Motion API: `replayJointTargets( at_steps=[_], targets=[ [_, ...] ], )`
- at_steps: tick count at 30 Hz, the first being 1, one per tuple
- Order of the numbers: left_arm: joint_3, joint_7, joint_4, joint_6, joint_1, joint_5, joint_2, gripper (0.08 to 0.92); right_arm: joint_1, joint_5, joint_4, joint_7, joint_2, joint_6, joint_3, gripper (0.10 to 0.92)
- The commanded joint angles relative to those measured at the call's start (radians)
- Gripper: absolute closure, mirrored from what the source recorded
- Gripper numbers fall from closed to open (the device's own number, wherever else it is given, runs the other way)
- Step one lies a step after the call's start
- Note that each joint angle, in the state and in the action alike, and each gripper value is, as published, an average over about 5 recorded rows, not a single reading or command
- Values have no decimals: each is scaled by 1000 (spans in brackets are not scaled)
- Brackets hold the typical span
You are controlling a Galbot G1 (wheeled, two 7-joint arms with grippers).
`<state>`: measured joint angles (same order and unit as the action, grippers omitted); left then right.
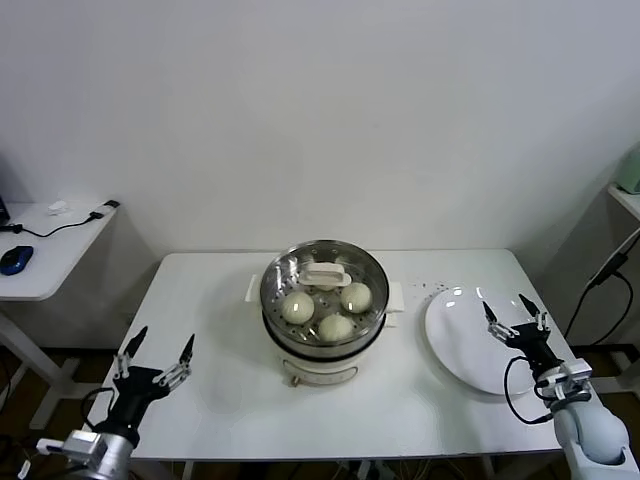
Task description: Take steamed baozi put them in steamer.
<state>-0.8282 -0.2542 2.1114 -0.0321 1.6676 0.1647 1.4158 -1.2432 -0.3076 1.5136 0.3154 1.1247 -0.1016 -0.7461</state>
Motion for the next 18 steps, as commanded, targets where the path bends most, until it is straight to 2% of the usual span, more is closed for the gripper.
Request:
replayJointTargets(
  at_steps=[1, 10, 18],
  targets=[
    [-66, -39, -16, 95, 53, 66, 70, 177, -20, 3, 53, -6, 23, -10, -5, 203],
    [-33, -8, -10, 122, 62, -70, 73, 177, -55, 0, 78, -33, 54, -23, -33, 203],
    [-15, 9, 2, 95, 42, -106, 69, 177, -80, 1, 89, -36, 77, -33, -56, 203]
  ],
)
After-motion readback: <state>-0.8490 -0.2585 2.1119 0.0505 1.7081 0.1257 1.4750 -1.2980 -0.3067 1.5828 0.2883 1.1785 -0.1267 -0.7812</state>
